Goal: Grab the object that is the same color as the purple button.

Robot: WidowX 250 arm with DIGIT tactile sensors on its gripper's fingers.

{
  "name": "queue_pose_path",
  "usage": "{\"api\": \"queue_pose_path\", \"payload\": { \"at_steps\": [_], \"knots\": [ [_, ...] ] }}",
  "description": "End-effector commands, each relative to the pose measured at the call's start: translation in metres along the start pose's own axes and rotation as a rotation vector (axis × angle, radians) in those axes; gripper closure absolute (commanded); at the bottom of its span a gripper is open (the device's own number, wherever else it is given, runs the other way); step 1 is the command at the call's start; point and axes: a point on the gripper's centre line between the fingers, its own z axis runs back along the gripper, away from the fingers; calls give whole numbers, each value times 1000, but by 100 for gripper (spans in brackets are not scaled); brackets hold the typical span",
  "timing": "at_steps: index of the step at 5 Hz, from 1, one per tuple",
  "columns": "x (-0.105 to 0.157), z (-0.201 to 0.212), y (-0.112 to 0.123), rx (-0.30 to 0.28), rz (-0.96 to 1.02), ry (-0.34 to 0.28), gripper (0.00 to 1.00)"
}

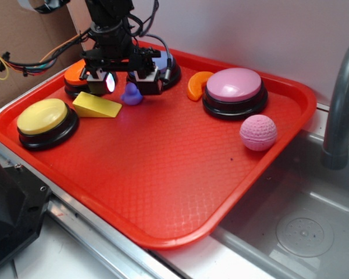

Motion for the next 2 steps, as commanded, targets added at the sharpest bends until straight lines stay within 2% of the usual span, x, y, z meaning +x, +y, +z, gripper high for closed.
{"api": "queue_pose_path", "payload": {
  "at_steps": [1,2],
  "knots": [
    [16,3,5,-29,50,-52,62],
    [17,0,7,-32,62,-52,100]
  ]
}}
